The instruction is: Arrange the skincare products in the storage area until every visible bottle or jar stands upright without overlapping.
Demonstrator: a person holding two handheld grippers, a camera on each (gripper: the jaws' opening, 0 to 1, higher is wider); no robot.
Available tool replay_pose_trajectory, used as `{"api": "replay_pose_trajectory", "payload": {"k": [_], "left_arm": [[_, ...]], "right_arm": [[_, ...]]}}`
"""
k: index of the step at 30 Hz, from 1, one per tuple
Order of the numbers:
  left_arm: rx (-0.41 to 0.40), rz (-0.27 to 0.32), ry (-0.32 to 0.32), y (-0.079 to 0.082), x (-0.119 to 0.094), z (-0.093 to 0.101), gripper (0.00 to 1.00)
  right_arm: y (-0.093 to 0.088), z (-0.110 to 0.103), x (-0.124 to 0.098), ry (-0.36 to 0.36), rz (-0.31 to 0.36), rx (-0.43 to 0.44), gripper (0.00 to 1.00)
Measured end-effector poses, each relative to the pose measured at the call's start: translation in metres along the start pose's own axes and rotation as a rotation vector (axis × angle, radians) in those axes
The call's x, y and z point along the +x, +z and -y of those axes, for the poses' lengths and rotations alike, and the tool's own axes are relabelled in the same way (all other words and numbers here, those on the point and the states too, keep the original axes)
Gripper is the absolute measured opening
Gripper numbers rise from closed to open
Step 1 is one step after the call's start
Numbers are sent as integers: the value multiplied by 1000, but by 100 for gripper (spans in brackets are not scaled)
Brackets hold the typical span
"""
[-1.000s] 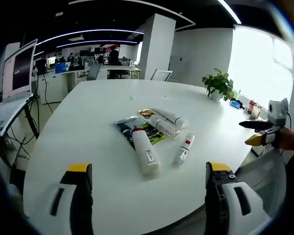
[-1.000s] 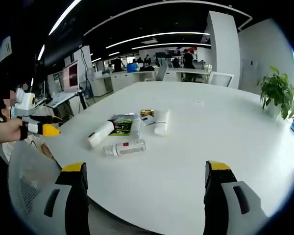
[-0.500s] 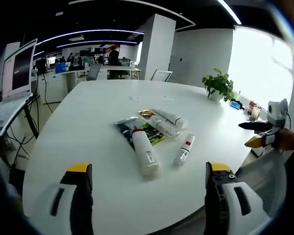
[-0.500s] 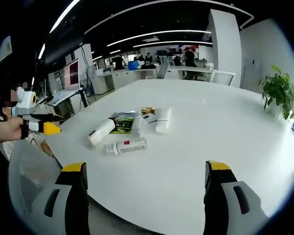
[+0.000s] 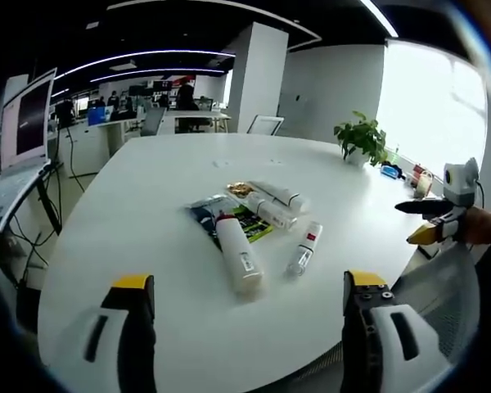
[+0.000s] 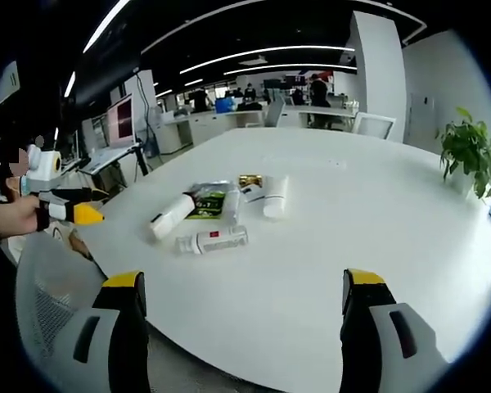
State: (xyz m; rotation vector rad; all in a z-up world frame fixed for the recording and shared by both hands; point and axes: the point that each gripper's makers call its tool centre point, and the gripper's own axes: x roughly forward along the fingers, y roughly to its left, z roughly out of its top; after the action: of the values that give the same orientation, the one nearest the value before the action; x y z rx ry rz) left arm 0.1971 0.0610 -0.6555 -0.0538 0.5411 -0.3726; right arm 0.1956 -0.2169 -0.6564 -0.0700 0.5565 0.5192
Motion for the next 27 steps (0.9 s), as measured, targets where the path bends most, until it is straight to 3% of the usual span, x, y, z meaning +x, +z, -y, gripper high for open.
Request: {"api": "replay_pose_trajectory", "payload": {"k": [22,27], "left_arm": [[-9,14,-40,2,3,5,92],[-5,7,-34,2,2,7,91]], "right_arm": [[-3,7,1,-6,-56,-3,100],[11,19,-1,-13,-38,4,100]]}}
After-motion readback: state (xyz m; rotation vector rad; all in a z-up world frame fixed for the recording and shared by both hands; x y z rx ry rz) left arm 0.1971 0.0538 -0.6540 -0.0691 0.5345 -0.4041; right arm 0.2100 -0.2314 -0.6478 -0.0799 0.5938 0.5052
